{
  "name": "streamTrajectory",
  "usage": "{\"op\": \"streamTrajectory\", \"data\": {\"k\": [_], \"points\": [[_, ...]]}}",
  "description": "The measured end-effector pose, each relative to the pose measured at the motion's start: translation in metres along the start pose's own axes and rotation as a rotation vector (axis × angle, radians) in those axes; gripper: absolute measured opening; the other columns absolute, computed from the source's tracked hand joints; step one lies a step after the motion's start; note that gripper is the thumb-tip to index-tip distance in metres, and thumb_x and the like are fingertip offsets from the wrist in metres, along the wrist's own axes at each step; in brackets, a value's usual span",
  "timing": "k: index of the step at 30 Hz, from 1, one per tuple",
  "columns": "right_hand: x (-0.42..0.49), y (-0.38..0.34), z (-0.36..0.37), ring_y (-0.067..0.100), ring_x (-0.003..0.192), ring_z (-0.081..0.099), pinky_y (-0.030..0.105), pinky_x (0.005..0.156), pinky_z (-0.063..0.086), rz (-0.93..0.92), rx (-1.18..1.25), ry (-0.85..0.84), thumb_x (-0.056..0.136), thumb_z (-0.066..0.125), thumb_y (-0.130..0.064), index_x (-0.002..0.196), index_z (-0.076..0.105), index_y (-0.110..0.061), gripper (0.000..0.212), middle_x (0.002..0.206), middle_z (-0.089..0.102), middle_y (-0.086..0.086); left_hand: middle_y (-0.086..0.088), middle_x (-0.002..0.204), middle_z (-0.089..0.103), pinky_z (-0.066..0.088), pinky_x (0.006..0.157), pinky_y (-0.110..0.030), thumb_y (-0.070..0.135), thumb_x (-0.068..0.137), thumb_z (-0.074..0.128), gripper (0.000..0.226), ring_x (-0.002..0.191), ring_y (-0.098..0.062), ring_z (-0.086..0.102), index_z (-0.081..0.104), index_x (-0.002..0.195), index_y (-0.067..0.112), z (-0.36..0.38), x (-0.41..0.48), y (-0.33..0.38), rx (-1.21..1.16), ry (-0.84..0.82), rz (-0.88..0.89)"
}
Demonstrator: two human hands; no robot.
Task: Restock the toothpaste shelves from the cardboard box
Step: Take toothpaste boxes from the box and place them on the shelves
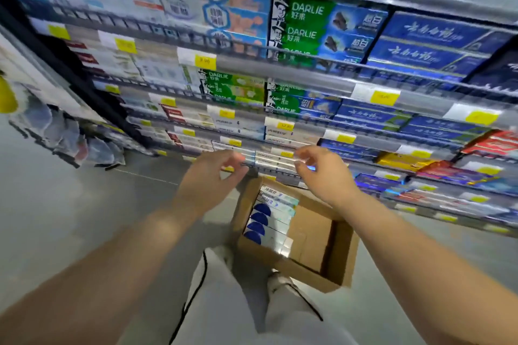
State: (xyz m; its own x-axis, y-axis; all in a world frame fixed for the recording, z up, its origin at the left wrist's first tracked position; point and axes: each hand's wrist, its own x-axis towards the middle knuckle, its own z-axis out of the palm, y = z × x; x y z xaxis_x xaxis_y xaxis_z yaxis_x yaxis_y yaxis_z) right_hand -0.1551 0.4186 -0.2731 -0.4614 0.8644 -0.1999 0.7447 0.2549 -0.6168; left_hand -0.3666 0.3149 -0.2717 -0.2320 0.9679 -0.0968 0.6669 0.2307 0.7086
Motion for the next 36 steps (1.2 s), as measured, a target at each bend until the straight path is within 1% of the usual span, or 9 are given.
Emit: {"op": "streamTrajectory", "data": {"k": [4,7,11,15,18,21,27,31,36], "points": [[0.018,0.011,0.041,0.023,0.103,0.059,0.022,0.077,0.039,0.160,0.009,0.019,0.092,0.053,-0.019,0.117,0.062,-0.010,0.028,0.114,0.064,0.007,0.027,0.084,0.058,0.043,0.078,-0.016,0.032,0.089,0.062,0.014,0.084,0.012,0.053,0.064,0.102,0.028,0.011,0.046,-0.035,-0.002,-0.149,0.066],[0.029,0.028,0.071,0.024,0.101,0.059,0.028,0.078,0.043,0.249,0.046,0.025,0.092,0.053,-0.020,0.115,0.062,-0.009,0.026,0.112,0.065,0.007,0.024,0.086,0.061,0.051,0.085,-0.032,0.036,0.087,0.063,0.013,0.089,0.003,0.058,0.064,0.099,0.031,0.034,0.064,-0.069,-0.063,-0.187,0.030],[0.041,0.077,0.124,0.025,0.103,0.059,0.028,0.080,0.044,0.302,0.003,-0.008,0.092,0.053,-0.024,0.124,0.058,-0.014,0.034,0.117,0.064,0.006,0.023,0.087,0.057,0.052,0.082,-0.038,0.051,0.081,0.056,0.016,0.088,-0.005,0.057,0.056,0.095,0.043,0.087,0.072,-0.113,-0.072,-0.212,0.001],[0.051,0.146,0.200,0.023,0.103,0.058,0.027,0.079,0.045,0.364,0.021,-0.042,0.091,0.053,-0.028,0.121,0.058,-0.015,0.032,0.117,0.062,0.005,0.008,0.088,0.062,0.052,0.084,-0.043,0.054,0.082,0.058,0.024,0.089,-0.021,0.062,0.058,0.095,0.034,0.165,0.075,-0.170,-0.059,-0.262,-0.026],[0.061,0.210,0.271,0.022,0.107,0.055,0.021,0.076,0.036,0.373,0.050,-0.038,0.091,0.055,-0.025,0.121,0.058,-0.015,0.031,0.117,0.061,0.007,-0.002,0.110,0.064,0.044,0.087,-0.029,0.038,0.090,0.059,0.024,0.104,-0.025,0.059,0.062,0.112,0.027,0.239,0.083,-0.225,0.002,-0.297,-0.078],[0.075,0.272,0.343,0.023,0.115,0.054,0.026,0.087,0.041,0.401,0.068,-0.045,0.090,0.056,-0.022,0.126,0.056,-0.017,0.036,0.125,0.059,0.006,-0.003,0.127,0.056,0.038,0.094,-0.030,0.027,0.091,0.059,0.038,0.118,-0.024,0.051,0.055,0.128,0.019,0.306,0.089,-0.279,0.060,-0.236,-0.119],[0.127,0.371,0.454,0.030,0.127,0.043,0.032,0.104,0.036,0.304,-0.032,-0.178,0.086,0.060,-0.030,0.139,0.044,-0.018,0.057,0.138,0.049,0.013,-0.011,0.120,0.055,0.033,0.095,-0.033,0.026,0.088,0.059,0.034,0.114,-0.030,0.048,0.057,0.117,0.008,0.405,0.100,-0.363,0.140,-0.074,-0.063],[0.154,0.408,0.489,0.033,0.127,0.042,0.035,0.106,0.032,0.245,-0.172,-0.209,0.089,0.055,-0.044,0.141,0.039,-0.020,0.059,0.138,0.048,0.015,-0.008,0.128,0.049,0.036,0.098,-0.031,0.025,0.084,0.065,0.044,0.117,-0.029,0.046,0.053,0.125,0.014,0.435,0.100,-0.391,0.167,-0.034,0.029],[0.163,0.429,0.504,0.032,0.128,0.038,0.039,0.106,0.029,0.197,-0.435,-0.314,0.085,0.050,-0.061,0.147,0.021,-0.034,0.073,0.143,0.044,0.010,0.003,0.126,0.048,0.033,0.084,-0.019,0.028,0.086,0.064,0.049,0.111,-0.011,0.044,0.049,0.132,0.025,0.449,0.091,-0.402,0.123,0.072,-0.004]]}}
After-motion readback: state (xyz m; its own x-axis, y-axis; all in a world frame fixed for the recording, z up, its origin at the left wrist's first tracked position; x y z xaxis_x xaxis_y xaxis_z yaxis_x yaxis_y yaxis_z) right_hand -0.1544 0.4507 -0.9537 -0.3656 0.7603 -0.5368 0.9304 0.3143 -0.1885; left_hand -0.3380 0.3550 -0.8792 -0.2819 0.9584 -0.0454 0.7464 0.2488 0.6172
